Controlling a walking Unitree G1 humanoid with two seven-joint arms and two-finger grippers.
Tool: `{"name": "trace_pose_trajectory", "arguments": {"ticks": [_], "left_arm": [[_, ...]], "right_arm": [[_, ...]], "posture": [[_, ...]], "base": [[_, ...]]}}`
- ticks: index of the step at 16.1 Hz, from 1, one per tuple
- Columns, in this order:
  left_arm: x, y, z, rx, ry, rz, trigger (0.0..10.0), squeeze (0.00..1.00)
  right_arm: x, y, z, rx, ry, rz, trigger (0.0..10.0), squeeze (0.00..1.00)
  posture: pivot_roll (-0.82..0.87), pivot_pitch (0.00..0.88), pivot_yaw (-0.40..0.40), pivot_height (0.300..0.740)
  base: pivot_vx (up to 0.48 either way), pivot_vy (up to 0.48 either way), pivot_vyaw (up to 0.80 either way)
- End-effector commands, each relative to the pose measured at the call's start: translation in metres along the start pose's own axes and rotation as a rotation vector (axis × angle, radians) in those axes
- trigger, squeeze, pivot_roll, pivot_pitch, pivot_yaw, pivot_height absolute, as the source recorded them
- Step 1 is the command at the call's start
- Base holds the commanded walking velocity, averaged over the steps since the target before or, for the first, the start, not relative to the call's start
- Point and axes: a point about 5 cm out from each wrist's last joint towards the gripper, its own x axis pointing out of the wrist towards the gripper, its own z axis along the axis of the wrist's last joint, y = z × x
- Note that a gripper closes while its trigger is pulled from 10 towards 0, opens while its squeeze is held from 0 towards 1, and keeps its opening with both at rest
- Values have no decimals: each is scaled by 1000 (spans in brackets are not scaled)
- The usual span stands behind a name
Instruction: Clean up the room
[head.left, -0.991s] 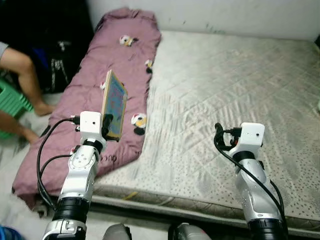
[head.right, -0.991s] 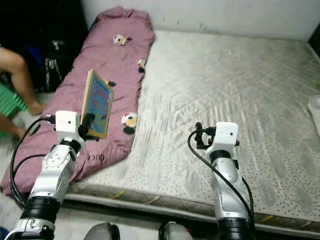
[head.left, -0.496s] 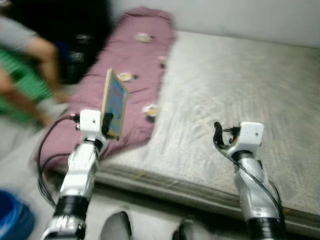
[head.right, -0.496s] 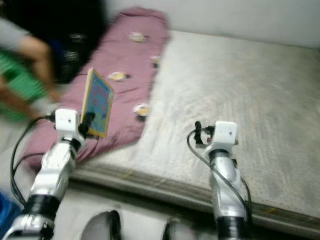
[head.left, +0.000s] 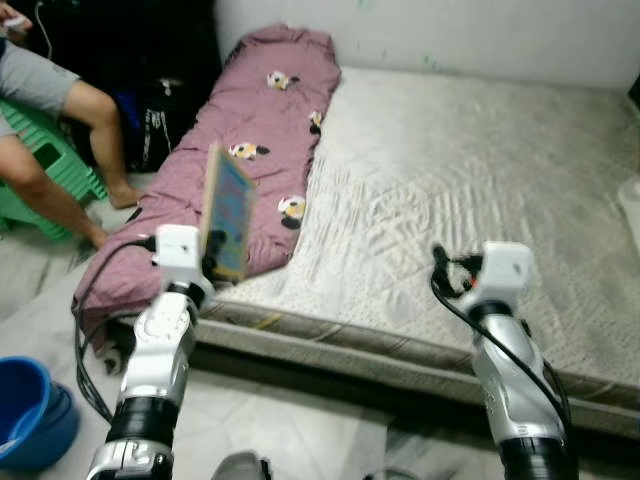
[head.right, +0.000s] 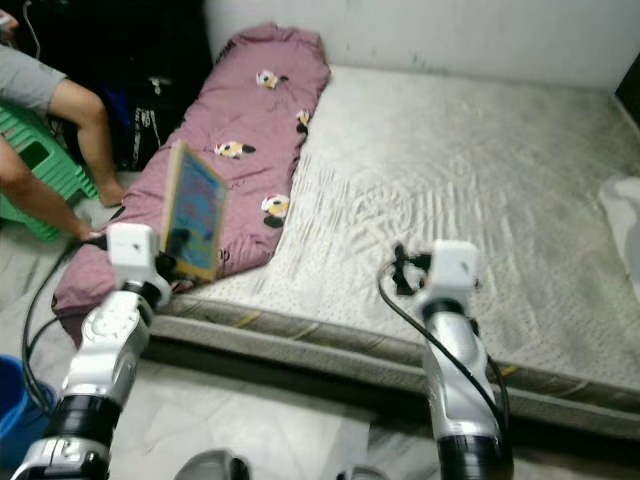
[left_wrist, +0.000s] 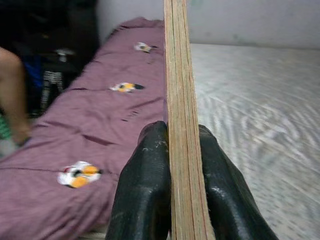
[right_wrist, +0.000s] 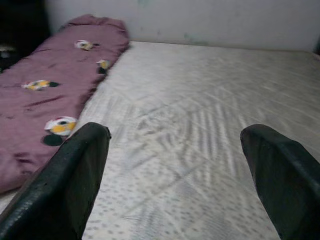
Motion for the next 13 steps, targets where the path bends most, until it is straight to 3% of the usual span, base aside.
{"name": "trace_pose_trajectory", "arguments": {"ticks": [1,2,6,13], "left_arm": [[4,-1,14,7,-56,-18,10000,0],[4,-1,14,6,-57,-24,10000,0],[4,-2,14,3,-58,-36,10000,0],[2,-4,13,-7,-56,-59,10000,0]], "right_arm": [[1,2,-1,7,11,8,10000,0],[1,2,0,5,8,8,10000,0],[1,2,0,1,4,9,10000,0],[1,2,-2,-3,4,11,10000,0]], "posture": [[-96,49,-3,740],[-96,49,-3,740],[-96,42,-1,740],[-92,31,0,740]], "base": [[0,0,-800],[0,0,-800],[0,0,0],[0,-446,-145]]}}
